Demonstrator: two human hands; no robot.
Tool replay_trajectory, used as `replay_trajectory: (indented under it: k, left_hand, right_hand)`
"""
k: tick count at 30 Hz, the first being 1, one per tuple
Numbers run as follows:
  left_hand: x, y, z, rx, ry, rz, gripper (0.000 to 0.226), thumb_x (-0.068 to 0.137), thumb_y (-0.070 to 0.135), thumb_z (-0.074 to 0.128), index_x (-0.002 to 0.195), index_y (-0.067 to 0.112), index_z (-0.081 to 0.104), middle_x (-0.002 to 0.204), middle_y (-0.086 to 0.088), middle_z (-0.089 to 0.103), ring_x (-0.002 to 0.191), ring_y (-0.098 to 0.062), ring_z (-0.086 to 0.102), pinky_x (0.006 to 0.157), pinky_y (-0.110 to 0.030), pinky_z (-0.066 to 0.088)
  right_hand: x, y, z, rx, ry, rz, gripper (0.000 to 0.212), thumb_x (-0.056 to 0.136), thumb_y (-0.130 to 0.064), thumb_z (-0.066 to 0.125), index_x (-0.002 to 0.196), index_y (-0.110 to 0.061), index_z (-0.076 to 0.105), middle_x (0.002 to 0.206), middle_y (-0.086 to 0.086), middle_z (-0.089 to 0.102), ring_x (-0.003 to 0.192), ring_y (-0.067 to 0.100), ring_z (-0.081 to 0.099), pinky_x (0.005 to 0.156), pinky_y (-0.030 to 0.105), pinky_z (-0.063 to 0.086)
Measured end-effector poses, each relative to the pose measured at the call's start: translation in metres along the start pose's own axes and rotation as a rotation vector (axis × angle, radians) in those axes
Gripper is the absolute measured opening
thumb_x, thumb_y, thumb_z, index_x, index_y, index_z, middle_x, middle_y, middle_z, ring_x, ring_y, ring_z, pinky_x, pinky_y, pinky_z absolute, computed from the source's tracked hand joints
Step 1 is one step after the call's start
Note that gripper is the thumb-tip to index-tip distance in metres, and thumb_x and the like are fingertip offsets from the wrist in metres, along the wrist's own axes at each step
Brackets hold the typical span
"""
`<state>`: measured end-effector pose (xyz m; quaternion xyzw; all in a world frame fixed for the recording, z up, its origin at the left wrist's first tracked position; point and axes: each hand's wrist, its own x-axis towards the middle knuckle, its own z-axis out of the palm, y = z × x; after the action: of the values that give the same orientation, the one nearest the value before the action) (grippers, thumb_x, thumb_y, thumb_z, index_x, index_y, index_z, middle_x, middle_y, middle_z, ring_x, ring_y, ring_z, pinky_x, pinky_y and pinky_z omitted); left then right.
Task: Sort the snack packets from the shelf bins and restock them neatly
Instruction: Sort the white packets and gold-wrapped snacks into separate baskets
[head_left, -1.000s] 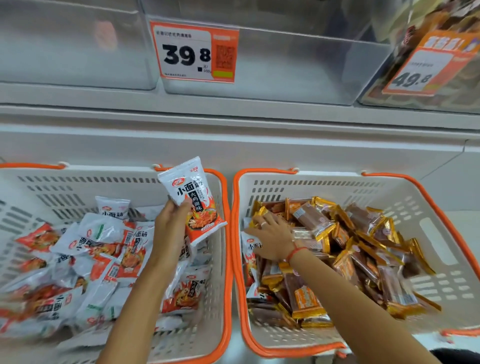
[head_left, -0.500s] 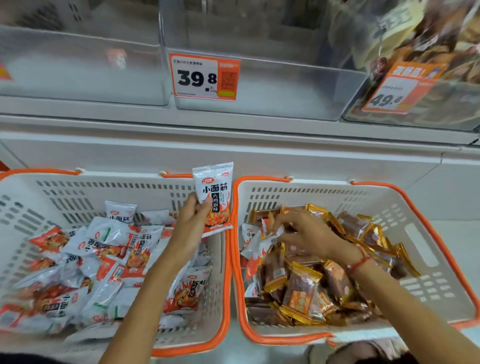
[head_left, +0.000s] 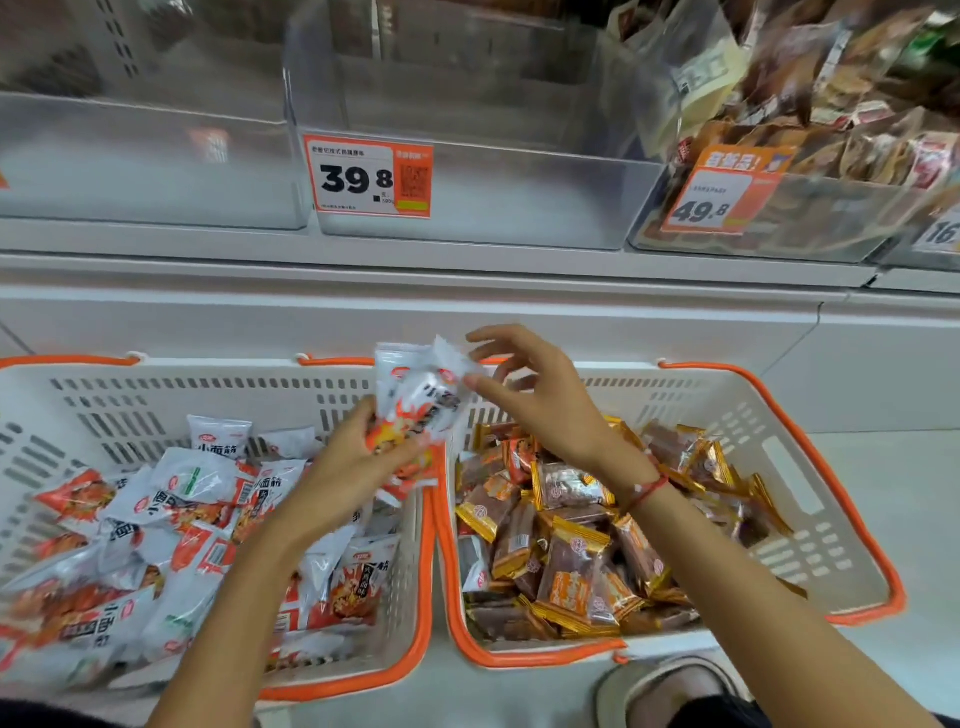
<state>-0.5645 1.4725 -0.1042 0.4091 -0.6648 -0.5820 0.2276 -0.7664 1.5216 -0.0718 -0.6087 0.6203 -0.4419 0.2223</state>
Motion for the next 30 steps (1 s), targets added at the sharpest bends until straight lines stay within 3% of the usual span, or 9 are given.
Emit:
replay_trajectory:
  k: [3,6,10,12,14,17,19,24,30]
  left_hand:
    - [0.011,-0.031,-0.032,0.005,0.225,-0.038,0.039,0.084,0.016,0.071,0.116,0.019,0.050,0.098,0.005,0.064,0.071,-0.008,0.069,0.056,-0.017,0.054]
    - [0.024,-0.073,-0.046,0.137,0.332,-0.139,0.041,0.083,0.018,0.074,0.117,0.015,0.051,0.098,0.002,0.063,0.088,-0.018,0.065,0.075,-0.031,0.051]
    - [0.026,-0.116,-0.031,0.228,0.372,-0.226,0.053,0.082,0.024,0.075,0.127,0.013,0.050,0.117,-0.005,0.061,0.099,-0.021,0.062,0.078,-0.032,0.047]
    - [0.027,-0.117,-0.014,0.319,0.495,-0.173,0.071,0.084,0.036,0.072,0.143,0.015,0.037,0.143,-0.009,0.046,0.129,-0.026,0.045,0.104,-0.042,0.041]
    - [0.026,-0.099,0.008,0.310,0.578,-0.079,0.077,0.088,0.040,0.065,0.150,0.018,0.027,0.155,0.000,0.028,0.142,-0.017,0.027,0.113,-0.034,0.025]
    - [0.021,-0.076,0.038,0.310,0.262,0.123,0.055,0.090,0.046,0.057,0.141,0.036,0.038,0.143,0.023,0.029,0.133,0.003,0.026,0.110,-0.028,0.027]
    - [0.020,-0.079,0.043,0.374,0.072,0.156,0.049,0.090,0.043,0.060,0.136,0.038,0.045,0.142,0.029,0.026,0.130,0.007,0.027,0.108,-0.028,0.033]
    - [0.021,-0.074,0.045,0.494,0.160,0.157,0.050,0.085,0.039,0.068,0.132,0.033,0.051,0.148,0.018,0.035,0.125,-0.005,0.046,0.096,-0.025,0.041]
    - [0.015,-0.060,0.064,0.545,0.166,0.189,0.064,0.087,0.062,0.053,0.140,0.026,0.048,0.156,0.008,0.028,0.144,-0.015,0.024,0.115,-0.035,0.020]
  right_hand:
    - [-0.022,0.048,0.012,-0.142,-0.054,0.071,0.012,0.094,-0.018,0.060,0.104,-0.019,0.066,0.085,-0.011,0.067,0.074,0.005,0.062,0.067,0.025,0.053]
    - [-0.049,0.104,0.026,-0.390,-0.438,0.148,0.013,0.091,-0.017,0.061,0.101,-0.017,0.070,0.085,-0.020,0.064,0.069,-0.002,0.053,0.064,0.027,0.045]
    - [-0.076,0.149,0.062,-0.768,-0.909,0.157,0.055,0.082,-0.043,0.068,0.132,-0.024,0.054,0.128,0.003,0.057,0.114,0.021,0.047,0.091,0.039,0.041]
    - [-0.081,0.162,0.078,-0.922,-0.963,0.130,0.073,0.080,-0.051,0.067,0.143,-0.025,0.041,0.141,0.007,0.046,0.134,0.026,0.032,0.102,0.045,0.031]
    - [-0.082,0.171,0.088,-0.999,-0.965,0.099,0.078,0.077,-0.058,0.066,0.144,-0.027,0.038,0.147,0.009,0.039,0.143,0.028,0.018,0.106,0.049,0.026]
    - [-0.081,0.174,0.092,-1.110,-0.983,0.028,0.061,0.083,-0.058,0.057,0.135,-0.027,0.048,0.139,0.013,0.047,0.140,0.033,0.024,0.103,0.051,0.030]
    - [-0.076,0.167,0.087,-1.139,-0.956,0.019,0.044,0.089,-0.051,0.053,0.125,-0.025,0.057,0.132,0.013,0.051,0.133,0.032,0.033,0.100,0.049,0.034]
    - [-0.074,0.154,0.032,-1.031,-0.667,0.087,0.024,0.090,-0.033,0.051,0.105,-0.027,0.068,0.125,0.004,0.052,0.119,0.026,0.043,0.093,0.042,0.038]
    - [-0.070,0.118,-0.052,-0.727,-0.062,0.165,0.022,0.093,-0.031,0.061,0.086,-0.011,0.067,0.097,0.003,0.062,0.085,0.022,0.058,0.061,0.029,0.040]
